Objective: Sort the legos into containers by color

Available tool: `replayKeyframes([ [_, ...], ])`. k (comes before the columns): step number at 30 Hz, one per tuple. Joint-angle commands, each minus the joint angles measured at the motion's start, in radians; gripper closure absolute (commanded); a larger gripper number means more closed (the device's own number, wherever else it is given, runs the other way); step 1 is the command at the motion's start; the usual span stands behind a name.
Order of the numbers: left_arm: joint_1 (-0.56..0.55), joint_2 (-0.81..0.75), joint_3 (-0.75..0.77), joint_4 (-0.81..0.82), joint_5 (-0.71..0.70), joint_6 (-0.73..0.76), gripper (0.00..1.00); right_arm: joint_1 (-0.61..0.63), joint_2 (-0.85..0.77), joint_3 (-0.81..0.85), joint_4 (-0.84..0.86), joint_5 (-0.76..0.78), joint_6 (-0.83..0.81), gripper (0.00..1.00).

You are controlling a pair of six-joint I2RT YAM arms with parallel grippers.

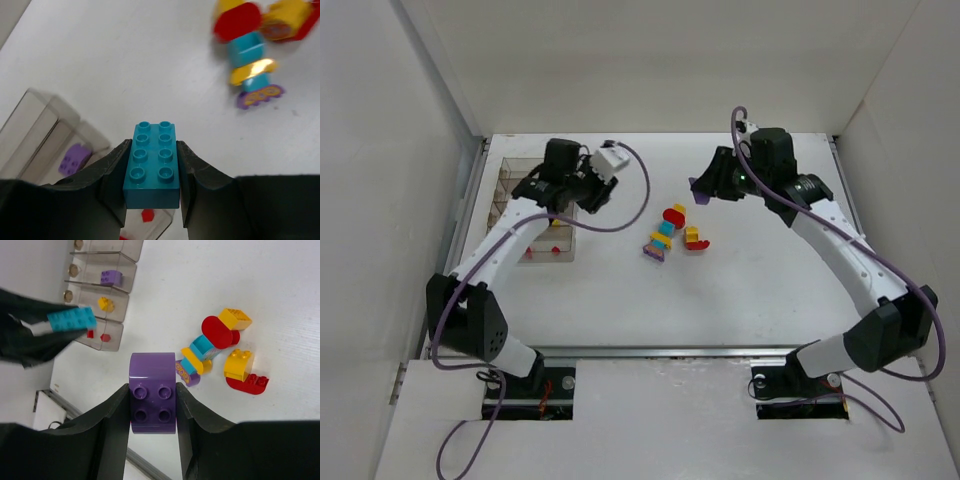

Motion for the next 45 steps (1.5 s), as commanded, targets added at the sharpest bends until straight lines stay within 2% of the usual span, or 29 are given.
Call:
replayKeyframes([
  [1, 0.169, 0.066, 0.064, 0.044, -0.048, -0.176, 1.0, -0.007, 0.067, 0.127, 0.013, -0.013, -0.059, 1.0],
  [6, 0.299, 0.217, 0.229, 0.033, -0.075, -0.289, 1.0, -0.007, 0.255, 0.27, -0.021, -0.07, -0.1, 1.0],
  [9, 0.331, 0.338, 0.306, 0.043, -0.098, -0.315, 1.0, -0.016, 0.335, 0.327, -0.03, -0.119, -0.1, 1.0],
  [14, 0.376, 0.56, 0.523, 0.029, -0.109, -0.388, 1.0, -0.038, 0.419, 0.375, -0.039, -0.194, -0.1, 1.0],
  [17, 0.399, 0.622, 0.604, 0.065, -0.109, -0.398, 1.0, -0.05, 0.466, 0.407, -0.062, -0.22, -0.1, 1.0],
  [20, 0.399, 0.659, 0.613, 0.101, -0.149, -0.407, 1.0, -0.059, 0.498, 0.459, -0.088, -0.22, -0.111, 1.0],
  [28, 0.399, 0.714, 0.612, 0.122, -0.149, -0.43, 1.0, -0.079, 0.564, 0.557, -0.147, -0.22, -0.139, 1.0],
  [29, 0.399, 0.725, 0.612, 0.122, -0.149, -0.43, 0.97, -0.079, 0.578, 0.576, -0.156, -0.22, -0.139, 1.0],
  [30, 0.399, 0.725, 0.621, 0.122, -0.149, -0.43, 0.87, -0.079, 0.59, 0.585, -0.156, -0.22, -0.139, 1.0],
  [32, 0.399, 0.734, 0.63, 0.109, -0.16, -0.43, 0.74, -0.079, 0.59, 0.597, -0.176, -0.22, -0.149, 1.0],
  [34, 0.399, 0.745, 0.639, 0.081, -0.169, -0.441, 0.55, -0.088, 0.6, 0.597, -0.176, -0.22, -0.149, 1.0],
  [37, 0.399, 0.745, 0.639, 0.06, -0.169, -0.441, 0.45, -0.088, 0.6, 0.597, -0.176, -0.22, -0.149, 1.0],
  [38, 0.399, 0.745, 0.639, 0.059, -0.183, -0.441, 0.37, -0.088, 0.6, 0.597, -0.176, -0.22, -0.149, 1.0],
  [42, 0.408, 0.736, 0.661, 0.069, -0.215, -0.453, 0.32, -0.088, 0.6, 0.597, -0.176, -0.231, -0.149, 1.0],
  [45, 0.408, 0.723, 0.681, 0.069, -0.215, -0.471, 0.32, -0.088, 0.587, 0.588, -0.176, -0.24, -0.159, 1.0],
])
